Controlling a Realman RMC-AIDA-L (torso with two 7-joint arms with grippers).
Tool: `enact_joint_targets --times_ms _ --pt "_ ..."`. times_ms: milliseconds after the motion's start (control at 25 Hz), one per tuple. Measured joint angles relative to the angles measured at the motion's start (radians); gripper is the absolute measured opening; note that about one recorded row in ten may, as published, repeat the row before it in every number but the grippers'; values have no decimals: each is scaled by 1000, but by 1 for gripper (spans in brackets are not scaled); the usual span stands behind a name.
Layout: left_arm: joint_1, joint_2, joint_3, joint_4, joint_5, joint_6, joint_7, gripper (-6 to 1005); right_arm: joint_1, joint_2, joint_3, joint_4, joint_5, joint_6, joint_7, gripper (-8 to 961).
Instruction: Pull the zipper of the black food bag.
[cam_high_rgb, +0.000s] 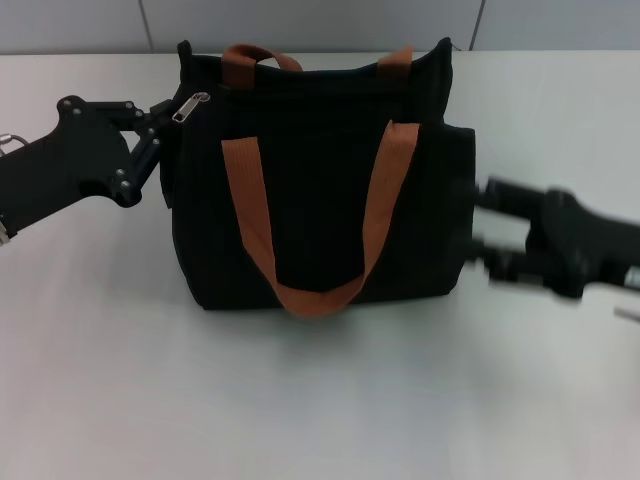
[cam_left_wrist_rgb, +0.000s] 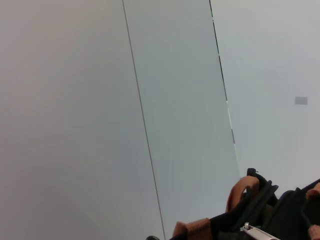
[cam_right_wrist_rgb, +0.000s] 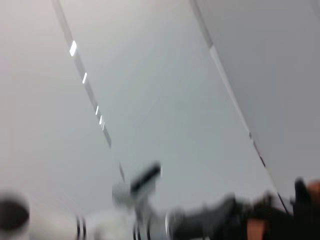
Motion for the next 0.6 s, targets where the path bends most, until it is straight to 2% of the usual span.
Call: enact_joint_targets --times_ms 40,160,200,240,280,320,400,440,600 --pt "0 0 0 0 0 0 0 46 0 0 0 0 0 0 0 698" --pt "0 -6 0 0 -6 -2 13 39 55 -6 0 -6 51 4 174 697" --pt "0 -8 0 -1 -9 -2 16 36 97 -12 1 -7 73 7 262 696" --pt "0 -8 0 -1 -9 -2 16 34 97 -12 1 -7 73 7 262 695" --pt "1 -8 0 -1 -13 -1 17 31 144 -19 2 -8 88 22 356 695" --pt "1 -8 0 -1 -13 -1 17 29 144 -19 2 -8 88 22 356 694" --pt "4 -8 0 -3 -26 2 28 26 220 -33 -7 -20 91 58 485 693" --pt "4 -8 0 -3 -26 2 28 27 220 -33 -7 -20 91 58 485 692" --pt "19 -8 0 -9 -69 4 76 27 321 -45 -65 -22 78 146 658 690"
